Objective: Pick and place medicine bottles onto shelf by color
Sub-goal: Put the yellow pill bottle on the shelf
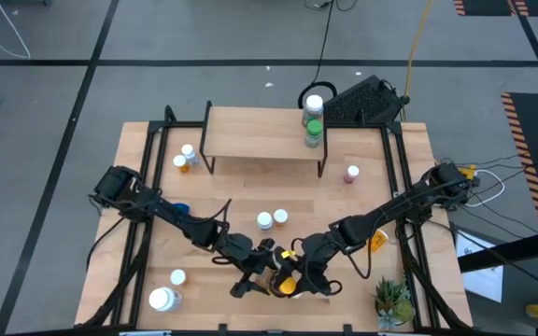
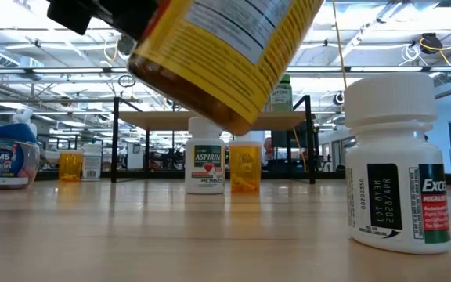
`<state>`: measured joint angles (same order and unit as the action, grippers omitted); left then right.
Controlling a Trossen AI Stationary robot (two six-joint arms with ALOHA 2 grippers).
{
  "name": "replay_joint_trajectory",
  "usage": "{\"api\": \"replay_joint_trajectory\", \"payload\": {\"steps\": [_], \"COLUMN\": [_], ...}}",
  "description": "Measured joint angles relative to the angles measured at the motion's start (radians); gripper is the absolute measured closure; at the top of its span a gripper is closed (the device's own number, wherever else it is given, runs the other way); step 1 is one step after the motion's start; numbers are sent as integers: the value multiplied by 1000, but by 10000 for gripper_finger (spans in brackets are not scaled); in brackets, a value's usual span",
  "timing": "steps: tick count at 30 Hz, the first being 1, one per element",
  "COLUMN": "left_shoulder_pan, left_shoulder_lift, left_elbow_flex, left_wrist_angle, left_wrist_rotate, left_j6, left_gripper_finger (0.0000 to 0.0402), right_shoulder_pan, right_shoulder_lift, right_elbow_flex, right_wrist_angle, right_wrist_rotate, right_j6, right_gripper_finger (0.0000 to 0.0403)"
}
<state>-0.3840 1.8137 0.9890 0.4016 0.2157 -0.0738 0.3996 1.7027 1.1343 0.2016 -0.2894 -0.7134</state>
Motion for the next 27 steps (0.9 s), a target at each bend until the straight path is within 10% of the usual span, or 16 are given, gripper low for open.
{"api": "replay_joint_trajectory", "payload": {"steps": [14, 27], "left_shoulder_pan": [5, -6], "left_shoulder_lift": [0, 0], "left_elbow_flex": [2, 2], "left_wrist_angle": [-2, -2], "left_wrist_rotate": [-204, -798], "left_j6": [-3, -9], "left_gripper_finger": [114, 113], "right_shoulder_pan": [-6, 61], "right_shoulder_lift": [-31, -331], "right_elbow_flex": [5, -86], "right_wrist_angle": [-38, -361], "right_wrist_rotate": [73, 699], "right_j6": [418, 1020], "right_gripper_finger": [94, 69]}}
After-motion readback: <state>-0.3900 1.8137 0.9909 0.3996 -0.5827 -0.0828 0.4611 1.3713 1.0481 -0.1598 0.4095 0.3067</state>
